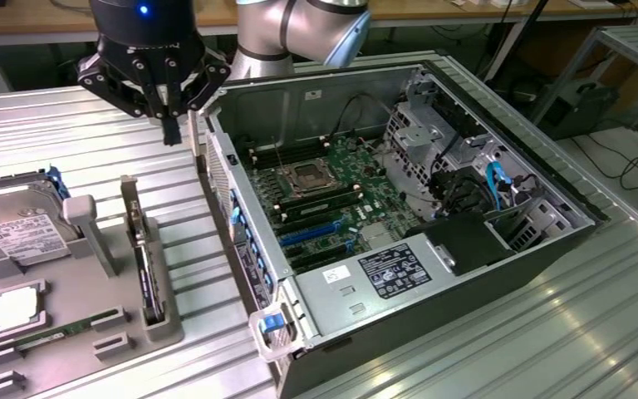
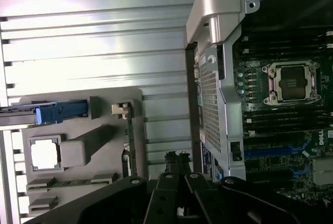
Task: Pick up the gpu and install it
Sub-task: 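Reach for the gpu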
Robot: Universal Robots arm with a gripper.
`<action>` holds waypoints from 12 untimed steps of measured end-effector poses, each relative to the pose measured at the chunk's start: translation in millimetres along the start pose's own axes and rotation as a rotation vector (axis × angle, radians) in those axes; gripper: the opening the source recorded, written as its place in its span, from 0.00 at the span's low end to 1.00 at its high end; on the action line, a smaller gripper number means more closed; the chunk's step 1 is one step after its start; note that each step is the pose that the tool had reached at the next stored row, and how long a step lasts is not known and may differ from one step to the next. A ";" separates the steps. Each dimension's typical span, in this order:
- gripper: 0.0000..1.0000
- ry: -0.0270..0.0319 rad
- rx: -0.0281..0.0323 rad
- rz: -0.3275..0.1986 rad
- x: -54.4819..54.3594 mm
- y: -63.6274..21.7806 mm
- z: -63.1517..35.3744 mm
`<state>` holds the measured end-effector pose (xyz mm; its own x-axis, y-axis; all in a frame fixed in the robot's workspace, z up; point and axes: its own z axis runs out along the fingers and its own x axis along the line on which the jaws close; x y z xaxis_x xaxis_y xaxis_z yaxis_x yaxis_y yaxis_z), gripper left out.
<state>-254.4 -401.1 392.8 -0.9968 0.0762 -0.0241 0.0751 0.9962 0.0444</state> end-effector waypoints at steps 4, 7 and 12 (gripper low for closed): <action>0.11 0.0000 0.0000 0.000 3.6 -0.4 -0.1; 0.11 0.0000 0.0000 0.000 6.8 -0.8 -0.2; 0.11 0.0000 0.0001 0.000 11.5 -1.4 -0.3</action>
<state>-266.0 -401.6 392.7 -0.9968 0.0762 -0.0241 0.0751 0.9962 0.0443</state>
